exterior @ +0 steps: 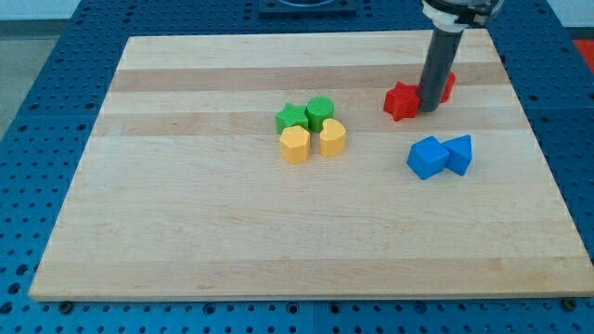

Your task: Push the red star diagonal to the blue cube

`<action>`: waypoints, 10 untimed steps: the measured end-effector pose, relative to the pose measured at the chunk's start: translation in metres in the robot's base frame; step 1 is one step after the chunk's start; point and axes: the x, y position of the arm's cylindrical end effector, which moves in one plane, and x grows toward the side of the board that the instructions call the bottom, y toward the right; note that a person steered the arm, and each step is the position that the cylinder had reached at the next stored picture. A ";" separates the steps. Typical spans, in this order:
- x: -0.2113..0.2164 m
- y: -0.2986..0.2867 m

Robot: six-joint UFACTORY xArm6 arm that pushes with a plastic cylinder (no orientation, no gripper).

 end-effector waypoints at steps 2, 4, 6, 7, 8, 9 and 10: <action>-0.017 -0.003; -0.008 -0.028; 0.000 -0.051; 0.004 -0.058; 0.008 -0.061; 0.012 -0.064; 0.022 -0.068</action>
